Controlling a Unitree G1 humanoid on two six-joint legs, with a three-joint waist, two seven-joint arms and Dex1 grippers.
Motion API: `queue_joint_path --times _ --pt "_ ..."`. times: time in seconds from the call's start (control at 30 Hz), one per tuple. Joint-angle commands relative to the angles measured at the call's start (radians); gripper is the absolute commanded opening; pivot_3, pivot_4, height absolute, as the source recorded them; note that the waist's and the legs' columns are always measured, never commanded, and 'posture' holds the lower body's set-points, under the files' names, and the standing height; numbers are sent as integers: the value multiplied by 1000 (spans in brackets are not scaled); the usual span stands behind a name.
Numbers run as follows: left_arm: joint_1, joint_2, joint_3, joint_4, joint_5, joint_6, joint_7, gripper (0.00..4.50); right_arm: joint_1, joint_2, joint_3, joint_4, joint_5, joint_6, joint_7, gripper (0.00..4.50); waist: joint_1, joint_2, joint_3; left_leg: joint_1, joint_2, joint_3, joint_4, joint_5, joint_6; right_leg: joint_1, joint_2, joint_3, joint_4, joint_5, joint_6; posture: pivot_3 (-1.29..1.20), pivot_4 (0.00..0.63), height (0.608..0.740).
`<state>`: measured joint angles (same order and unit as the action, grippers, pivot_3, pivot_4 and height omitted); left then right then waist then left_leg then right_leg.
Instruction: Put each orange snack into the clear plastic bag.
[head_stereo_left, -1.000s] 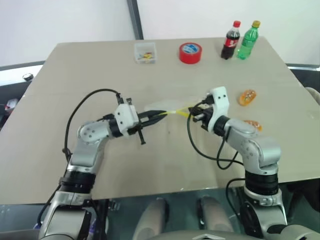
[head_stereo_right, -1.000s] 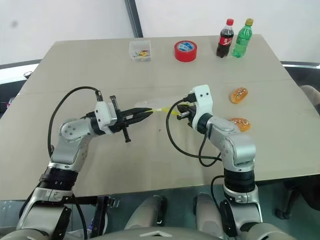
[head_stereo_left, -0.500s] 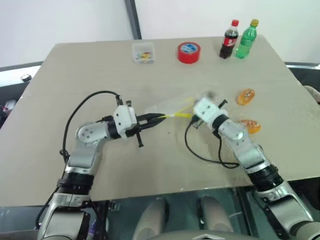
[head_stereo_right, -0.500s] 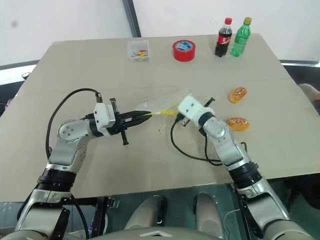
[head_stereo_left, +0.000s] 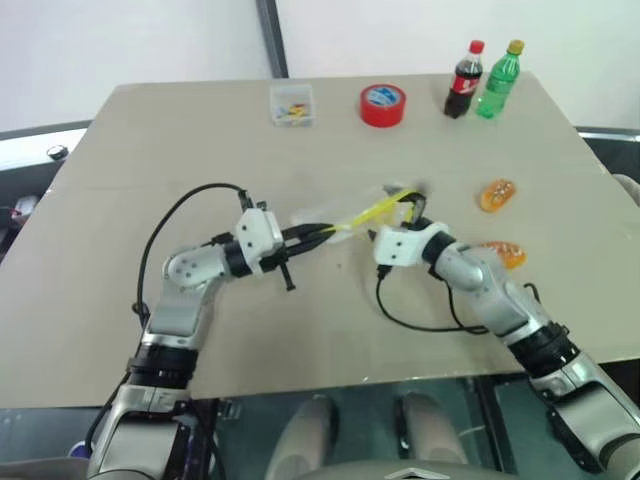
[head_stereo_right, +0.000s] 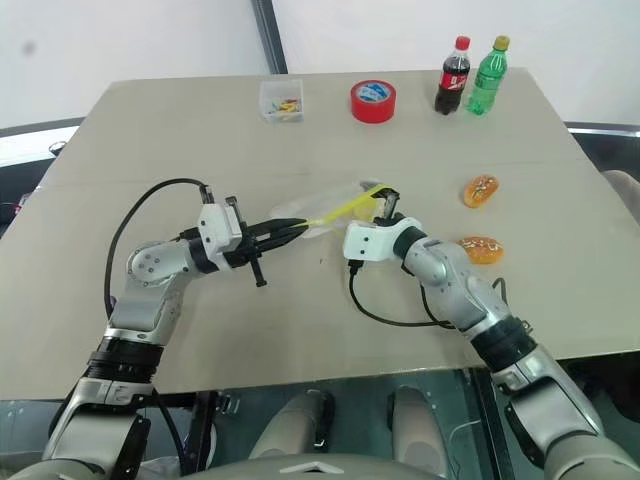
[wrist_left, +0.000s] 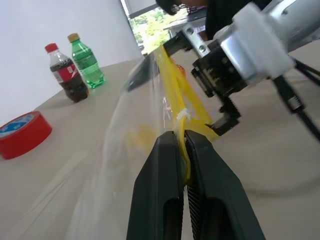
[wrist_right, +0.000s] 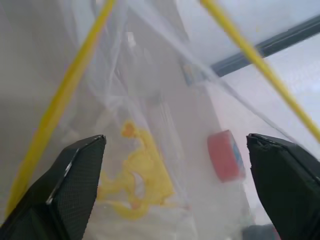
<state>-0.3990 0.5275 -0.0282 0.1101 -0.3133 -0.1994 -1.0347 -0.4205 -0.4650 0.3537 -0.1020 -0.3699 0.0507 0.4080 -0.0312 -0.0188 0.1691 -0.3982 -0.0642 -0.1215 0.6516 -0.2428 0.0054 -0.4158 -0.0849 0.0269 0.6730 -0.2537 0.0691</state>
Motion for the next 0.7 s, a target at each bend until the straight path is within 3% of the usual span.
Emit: queue_joint_path --times 0.03,0.17,0.3,0.47,0.7 --pt "-30 -1 24 15 9 4 29 0 73 -19 -154 -228 180 138 107 4461 2 0 0 0 0 0 0 -1 2 1 0 0 -1 0 0 0 150 736" --pt "-58 -15 21 43 11 8 33 0 183 -97 -308 -406 350 294 230 4461 3 0 0 0 0 -1 0 -2 4 1 0 -1 -1 0 0 0 150 736" --pt "-76 -23 21 64 9 6 24 0 271 -267 -435 -385 399 281 351 4461 4 0 0 3 0 -1 0 -2 4 4 0 -2 -1 0 0 0 150 736" --pt "-79 -27 20 67 5 9 7 0 347 -485 -503 -157 457 120 572 4461 11 0 1 3 0 0 1 -2 4 5 0 -3 -2 0 0 0 150 736" --pt "-54 -17 24 26 3 23 1 0 95 -471 -379 277 402 -60 624 4461 -5 0 1 4 1 2 1 -2 4 5 -1 -1 -2 0 0 0 150 736"
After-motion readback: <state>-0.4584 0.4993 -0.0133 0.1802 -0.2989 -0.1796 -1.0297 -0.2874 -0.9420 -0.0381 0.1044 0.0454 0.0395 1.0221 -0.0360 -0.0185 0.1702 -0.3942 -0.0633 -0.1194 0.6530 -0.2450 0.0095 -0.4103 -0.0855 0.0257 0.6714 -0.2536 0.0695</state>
